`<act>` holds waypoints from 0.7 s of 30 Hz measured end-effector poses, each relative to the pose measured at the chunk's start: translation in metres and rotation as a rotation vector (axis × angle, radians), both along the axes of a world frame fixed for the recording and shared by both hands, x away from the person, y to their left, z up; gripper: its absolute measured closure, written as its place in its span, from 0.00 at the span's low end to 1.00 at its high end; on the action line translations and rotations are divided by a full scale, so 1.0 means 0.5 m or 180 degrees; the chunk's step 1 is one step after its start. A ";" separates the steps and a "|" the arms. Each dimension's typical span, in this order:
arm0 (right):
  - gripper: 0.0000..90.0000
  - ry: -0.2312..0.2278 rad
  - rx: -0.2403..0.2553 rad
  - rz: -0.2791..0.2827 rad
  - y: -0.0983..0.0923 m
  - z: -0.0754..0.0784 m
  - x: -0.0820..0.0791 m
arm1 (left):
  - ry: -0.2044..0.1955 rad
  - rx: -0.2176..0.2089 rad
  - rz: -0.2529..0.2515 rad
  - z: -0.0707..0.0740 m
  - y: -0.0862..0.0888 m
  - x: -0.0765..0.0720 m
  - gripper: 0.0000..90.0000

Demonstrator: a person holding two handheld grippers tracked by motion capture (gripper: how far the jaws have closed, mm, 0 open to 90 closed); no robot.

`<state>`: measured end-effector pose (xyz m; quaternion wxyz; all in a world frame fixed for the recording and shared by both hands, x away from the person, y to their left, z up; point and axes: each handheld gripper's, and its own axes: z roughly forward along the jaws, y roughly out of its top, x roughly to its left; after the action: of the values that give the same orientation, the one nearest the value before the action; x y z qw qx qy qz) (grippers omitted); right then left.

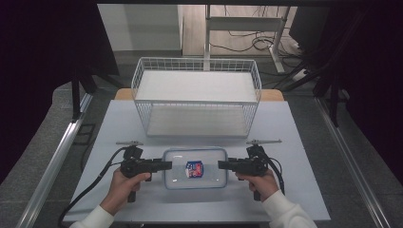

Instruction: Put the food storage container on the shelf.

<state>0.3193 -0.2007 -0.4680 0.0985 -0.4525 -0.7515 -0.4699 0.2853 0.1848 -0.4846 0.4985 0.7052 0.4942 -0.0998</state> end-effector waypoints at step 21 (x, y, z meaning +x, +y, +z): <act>0.56 -0.0124 -0.0041 -0.0090 -0.012 -0.002 0.085 | -0.0114 0.0005 -0.0099 -0.003 -0.011 0.116 0.55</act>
<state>0.3616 -0.2066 -0.4692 0.0743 -0.4546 -0.7498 -0.4751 0.3434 0.1792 -0.4858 0.5051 0.7149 0.4742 -0.0946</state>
